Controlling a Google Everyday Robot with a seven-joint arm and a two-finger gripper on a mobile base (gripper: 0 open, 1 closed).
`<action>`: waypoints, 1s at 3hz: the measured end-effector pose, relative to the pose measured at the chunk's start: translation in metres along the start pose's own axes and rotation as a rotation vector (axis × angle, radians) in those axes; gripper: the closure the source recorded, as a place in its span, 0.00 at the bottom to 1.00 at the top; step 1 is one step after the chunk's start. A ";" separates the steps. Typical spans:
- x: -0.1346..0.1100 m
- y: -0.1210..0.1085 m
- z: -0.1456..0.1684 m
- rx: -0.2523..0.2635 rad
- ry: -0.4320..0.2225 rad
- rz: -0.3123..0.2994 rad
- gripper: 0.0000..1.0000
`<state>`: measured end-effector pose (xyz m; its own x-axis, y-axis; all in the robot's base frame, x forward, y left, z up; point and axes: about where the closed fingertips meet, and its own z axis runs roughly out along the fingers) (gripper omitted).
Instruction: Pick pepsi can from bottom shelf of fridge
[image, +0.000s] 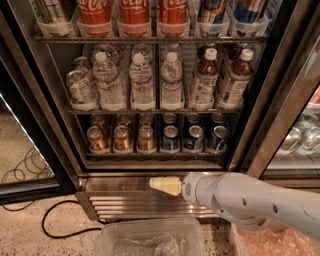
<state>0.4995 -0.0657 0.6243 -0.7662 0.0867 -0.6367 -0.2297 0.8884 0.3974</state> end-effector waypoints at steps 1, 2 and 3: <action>0.000 0.000 0.000 0.000 0.000 0.000 0.00; -0.009 0.005 0.010 0.011 -0.045 0.011 0.00; -0.042 0.003 0.036 0.058 -0.152 0.019 0.00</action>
Offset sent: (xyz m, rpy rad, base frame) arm 0.0361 0.0237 0.0017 0.0291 -0.1060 -0.1078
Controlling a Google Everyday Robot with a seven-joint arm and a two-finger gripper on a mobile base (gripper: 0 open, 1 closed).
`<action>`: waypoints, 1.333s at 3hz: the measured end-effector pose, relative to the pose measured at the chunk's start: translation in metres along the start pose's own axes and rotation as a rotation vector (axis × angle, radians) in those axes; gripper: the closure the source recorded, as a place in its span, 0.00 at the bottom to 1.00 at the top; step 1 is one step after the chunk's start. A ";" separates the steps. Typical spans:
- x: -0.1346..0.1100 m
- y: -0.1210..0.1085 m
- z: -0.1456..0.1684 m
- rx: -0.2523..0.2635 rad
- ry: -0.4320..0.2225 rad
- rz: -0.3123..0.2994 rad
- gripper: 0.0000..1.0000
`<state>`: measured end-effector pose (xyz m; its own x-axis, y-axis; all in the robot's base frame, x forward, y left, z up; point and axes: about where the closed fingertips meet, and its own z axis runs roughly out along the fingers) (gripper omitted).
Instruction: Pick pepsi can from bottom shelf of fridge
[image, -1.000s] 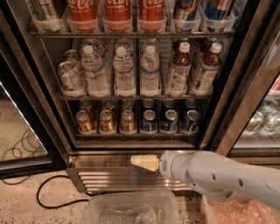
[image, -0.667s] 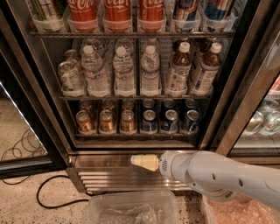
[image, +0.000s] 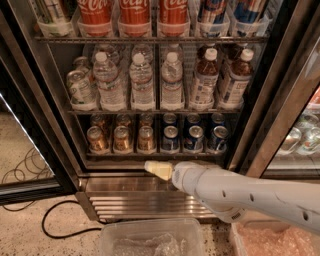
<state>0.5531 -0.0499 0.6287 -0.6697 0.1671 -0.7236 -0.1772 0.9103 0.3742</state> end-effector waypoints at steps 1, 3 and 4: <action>-0.025 0.004 0.028 0.050 -0.094 -0.017 0.00; -0.039 -0.041 0.056 0.255 -0.207 -0.061 0.00; -0.032 -0.073 0.050 0.354 -0.220 -0.046 0.00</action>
Offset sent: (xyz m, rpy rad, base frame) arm 0.0991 -0.0205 -0.0140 -0.2031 -0.2224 -0.2785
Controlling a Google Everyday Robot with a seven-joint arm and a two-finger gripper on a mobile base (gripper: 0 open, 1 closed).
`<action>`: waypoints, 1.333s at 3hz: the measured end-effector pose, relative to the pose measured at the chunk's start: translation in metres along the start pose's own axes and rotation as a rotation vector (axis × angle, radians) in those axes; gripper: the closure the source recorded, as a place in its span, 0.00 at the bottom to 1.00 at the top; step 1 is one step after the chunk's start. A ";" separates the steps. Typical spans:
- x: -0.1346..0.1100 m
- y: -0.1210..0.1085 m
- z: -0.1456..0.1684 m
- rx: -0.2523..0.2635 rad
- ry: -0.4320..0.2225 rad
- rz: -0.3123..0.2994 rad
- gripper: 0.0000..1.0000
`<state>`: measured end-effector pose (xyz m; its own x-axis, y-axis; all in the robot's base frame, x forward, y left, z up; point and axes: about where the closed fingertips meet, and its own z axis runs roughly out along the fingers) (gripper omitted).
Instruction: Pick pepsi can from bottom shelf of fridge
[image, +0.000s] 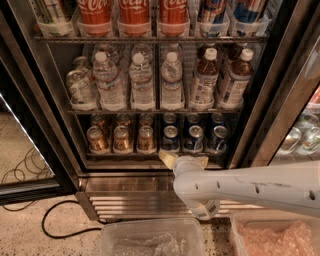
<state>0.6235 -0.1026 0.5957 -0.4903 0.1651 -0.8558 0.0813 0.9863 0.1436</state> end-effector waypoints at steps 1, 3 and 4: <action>-0.008 -0.030 -0.006 0.050 0.013 0.065 0.00; -0.002 -0.026 -0.004 0.058 0.018 0.049 0.00; 0.002 -0.031 0.009 0.088 0.032 0.056 0.00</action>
Offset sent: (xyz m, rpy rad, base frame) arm -0.0014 -0.0259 0.0058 0.0166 0.0053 -0.0660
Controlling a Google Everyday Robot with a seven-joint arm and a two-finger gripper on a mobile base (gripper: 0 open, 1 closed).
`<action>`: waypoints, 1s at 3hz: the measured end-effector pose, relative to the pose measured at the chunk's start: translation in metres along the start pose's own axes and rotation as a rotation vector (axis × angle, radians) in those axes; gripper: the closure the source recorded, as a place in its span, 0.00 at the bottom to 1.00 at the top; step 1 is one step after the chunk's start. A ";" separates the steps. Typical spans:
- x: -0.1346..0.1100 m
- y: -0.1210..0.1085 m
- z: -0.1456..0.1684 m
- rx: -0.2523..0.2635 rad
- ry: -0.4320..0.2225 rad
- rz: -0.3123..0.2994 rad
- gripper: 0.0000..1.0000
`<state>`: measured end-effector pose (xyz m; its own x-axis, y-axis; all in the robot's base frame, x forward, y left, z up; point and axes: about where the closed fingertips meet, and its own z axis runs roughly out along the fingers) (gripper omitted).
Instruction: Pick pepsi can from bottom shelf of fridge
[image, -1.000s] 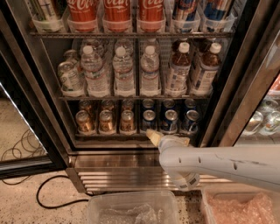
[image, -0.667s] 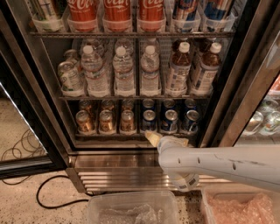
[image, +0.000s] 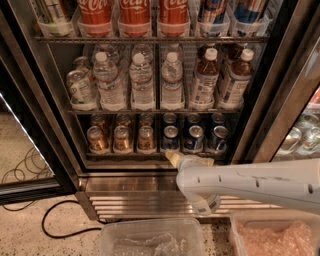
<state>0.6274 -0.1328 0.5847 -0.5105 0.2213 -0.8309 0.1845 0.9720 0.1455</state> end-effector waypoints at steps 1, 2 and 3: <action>0.006 -0.005 0.015 0.023 -0.025 0.008 0.00; 0.004 -0.015 0.024 0.055 -0.082 -0.015 0.00; -0.001 -0.024 0.017 0.082 -0.138 -0.024 0.00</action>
Offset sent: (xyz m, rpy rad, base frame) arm 0.0239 -0.0286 -0.0205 -0.1168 -0.1258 -0.0777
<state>0.6377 -0.1578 0.5733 -0.3963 0.1793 -0.9004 0.2441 0.9660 0.0850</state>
